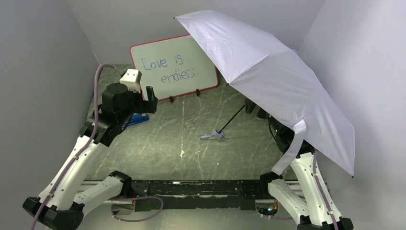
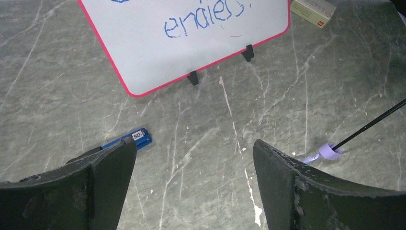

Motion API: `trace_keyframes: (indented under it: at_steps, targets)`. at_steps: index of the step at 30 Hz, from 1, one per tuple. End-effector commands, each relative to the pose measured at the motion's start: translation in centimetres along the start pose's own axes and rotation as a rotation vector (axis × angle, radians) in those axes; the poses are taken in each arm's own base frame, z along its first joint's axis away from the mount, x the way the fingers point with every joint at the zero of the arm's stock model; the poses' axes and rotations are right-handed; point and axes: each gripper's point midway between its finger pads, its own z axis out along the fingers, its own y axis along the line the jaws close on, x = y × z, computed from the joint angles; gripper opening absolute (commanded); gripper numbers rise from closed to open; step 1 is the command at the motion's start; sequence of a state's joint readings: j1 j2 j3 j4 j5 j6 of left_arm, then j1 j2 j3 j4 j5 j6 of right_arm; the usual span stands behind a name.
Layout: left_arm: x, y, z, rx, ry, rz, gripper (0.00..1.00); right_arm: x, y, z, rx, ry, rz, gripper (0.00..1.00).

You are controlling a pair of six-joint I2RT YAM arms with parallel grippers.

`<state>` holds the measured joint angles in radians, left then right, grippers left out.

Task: Put away the umbrella

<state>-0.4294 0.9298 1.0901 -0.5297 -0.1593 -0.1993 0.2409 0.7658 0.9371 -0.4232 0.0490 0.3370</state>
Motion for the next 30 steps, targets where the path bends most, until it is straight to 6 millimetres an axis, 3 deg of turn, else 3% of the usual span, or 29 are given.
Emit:
trace_keyframes:
  at_steps: [1, 6, 11, 18, 30]
  targets:
    - [-0.5, -1.1, 0.2, 0.04, -0.005, -0.026, 0.94, -1.0, -1.9, 0.1, 0.109, -0.061, 0.082, 1.0]
    - [0.3, -1.3, 0.9, 0.049, 0.013, -0.042, 0.93, 0.6, -2.7, 0.9, 0.175, -0.01, 0.193, 1.0]
    - [0.9, -1.7, 1.3, 0.065, 0.027, -0.059, 0.93, 3.8, -5.5, 1.6, 0.358, 0.046, 0.333, 1.0]
    - [0.9, -2.0, 1.3, 0.078, 0.034, -0.067, 0.92, 6.3, -4.8, 3.7, 0.295, 0.002, 0.528, 0.95]
    - [1.5, -2.1, 1.0, 0.091, 0.04, -0.08, 0.92, 5.3, -4.6, 7.0, 0.203, -0.166, 0.594, 0.96]
